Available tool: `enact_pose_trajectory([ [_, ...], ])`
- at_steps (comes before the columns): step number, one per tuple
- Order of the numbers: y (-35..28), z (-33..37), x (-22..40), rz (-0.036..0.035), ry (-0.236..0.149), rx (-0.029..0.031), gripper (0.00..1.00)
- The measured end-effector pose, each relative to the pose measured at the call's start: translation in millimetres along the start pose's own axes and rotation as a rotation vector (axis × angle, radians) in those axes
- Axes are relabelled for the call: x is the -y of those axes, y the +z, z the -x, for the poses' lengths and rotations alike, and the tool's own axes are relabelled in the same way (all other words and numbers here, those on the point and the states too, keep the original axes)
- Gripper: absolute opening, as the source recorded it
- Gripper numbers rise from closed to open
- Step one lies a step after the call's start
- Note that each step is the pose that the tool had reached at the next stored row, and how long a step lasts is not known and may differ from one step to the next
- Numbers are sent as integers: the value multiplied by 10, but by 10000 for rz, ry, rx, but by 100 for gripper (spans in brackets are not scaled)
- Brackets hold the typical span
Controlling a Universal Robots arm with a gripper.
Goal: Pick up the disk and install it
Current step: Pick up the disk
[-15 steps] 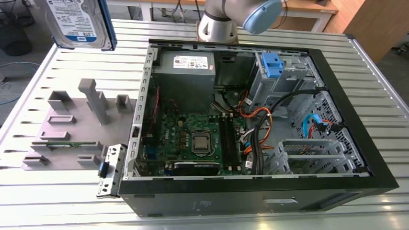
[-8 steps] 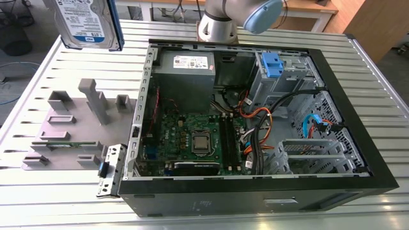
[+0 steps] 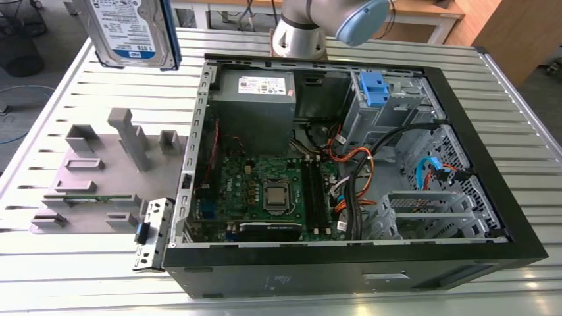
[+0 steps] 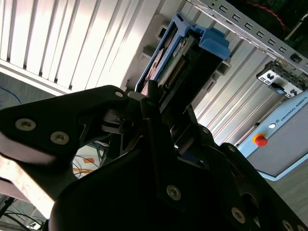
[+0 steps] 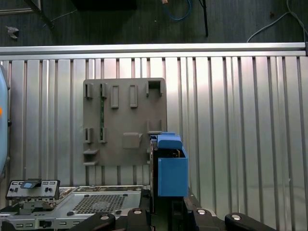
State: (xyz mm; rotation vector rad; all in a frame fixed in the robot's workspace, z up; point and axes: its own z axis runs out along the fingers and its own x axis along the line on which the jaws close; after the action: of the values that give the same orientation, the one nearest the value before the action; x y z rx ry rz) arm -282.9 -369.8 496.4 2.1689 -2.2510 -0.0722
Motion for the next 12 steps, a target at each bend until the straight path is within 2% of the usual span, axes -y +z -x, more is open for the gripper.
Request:
enact_pose_trajectory([
  [12,-10,9,231,0,0,0,35],
])
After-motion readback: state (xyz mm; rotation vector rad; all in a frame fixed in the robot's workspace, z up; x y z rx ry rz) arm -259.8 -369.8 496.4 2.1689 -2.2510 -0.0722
